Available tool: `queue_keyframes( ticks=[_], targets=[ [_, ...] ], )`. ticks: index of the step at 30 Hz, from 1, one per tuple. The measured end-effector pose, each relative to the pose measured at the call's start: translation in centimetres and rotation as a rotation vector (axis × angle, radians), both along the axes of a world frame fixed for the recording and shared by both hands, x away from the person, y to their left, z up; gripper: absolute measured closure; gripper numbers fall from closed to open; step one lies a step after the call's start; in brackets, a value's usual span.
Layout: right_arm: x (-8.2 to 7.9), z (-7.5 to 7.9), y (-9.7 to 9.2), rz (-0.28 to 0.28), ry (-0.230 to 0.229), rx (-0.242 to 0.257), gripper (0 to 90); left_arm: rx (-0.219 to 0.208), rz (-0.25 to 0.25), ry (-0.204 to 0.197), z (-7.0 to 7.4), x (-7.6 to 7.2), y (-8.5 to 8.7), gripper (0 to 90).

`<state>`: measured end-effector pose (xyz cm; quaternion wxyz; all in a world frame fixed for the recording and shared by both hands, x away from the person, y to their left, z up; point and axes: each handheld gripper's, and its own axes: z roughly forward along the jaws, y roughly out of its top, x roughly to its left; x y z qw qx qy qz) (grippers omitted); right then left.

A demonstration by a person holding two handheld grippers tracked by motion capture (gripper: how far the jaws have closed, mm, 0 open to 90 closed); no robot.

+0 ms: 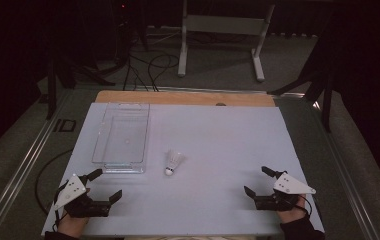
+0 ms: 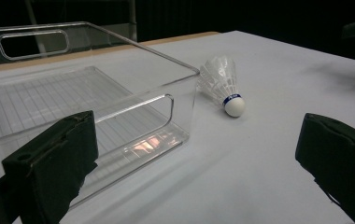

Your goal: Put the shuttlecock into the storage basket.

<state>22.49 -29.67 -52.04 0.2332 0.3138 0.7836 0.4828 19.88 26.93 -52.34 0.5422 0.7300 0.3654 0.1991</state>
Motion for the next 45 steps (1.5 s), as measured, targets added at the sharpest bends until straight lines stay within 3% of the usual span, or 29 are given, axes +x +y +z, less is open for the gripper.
queue_keyframes(
  ticks=[9, 19, 23, 26, 33, 37, 42, 45],
  targets=[
    [-0.1, 0.2, 0.0, -0.001, -0.007, 0.001, 8.8, -0.009, 0.000, 0.000, 0.2, 0.0, 0.1, 0.1],
    [-0.1, 0.3, 0.0, 0.002, -0.014, 0.010, 8.8, 0.029, -0.029, 0.013, 1.4, 0.0, -0.3, 0.1],
    [0.0, 0.3, 0.2, 0.004, -0.020, 0.014, 8.9, 0.053, -0.058, 0.038, 2.2, 0.2, -0.5, 0.1],
    [-0.1, 0.4, 0.3, 0.004, -0.024, 0.017, 8.9, 0.100, -0.079, 0.057, 2.7, 0.2, -0.6, 0.1],
    [-0.1, 0.5, 0.4, -0.001, -0.026, 0.016, 8.9, 0.177, -0.124, 0.151, 3.3, 0.4, -1.0, 0.1],
    [-0.1, 0.6, 0.4, -0.008, -0.036, 0.018, 8.9, 0.213, -0.133, 0.183, 3.7, 0.5, -1.3, 0.1],
    [-0.1, 0.6, 0.3, -0.010, -0.031, 0.018, 8.8, 0.234, -0.141, 0.223, 3.8, 0.6, -1.5, 0.1],
    [-0.1, 0.6, 0.4, -0.008, -0.027, 0.018, 8.8, 0.244, -0.145, 0.275, 3.7, 0.7, -1.8, 0.1]
  ],
)
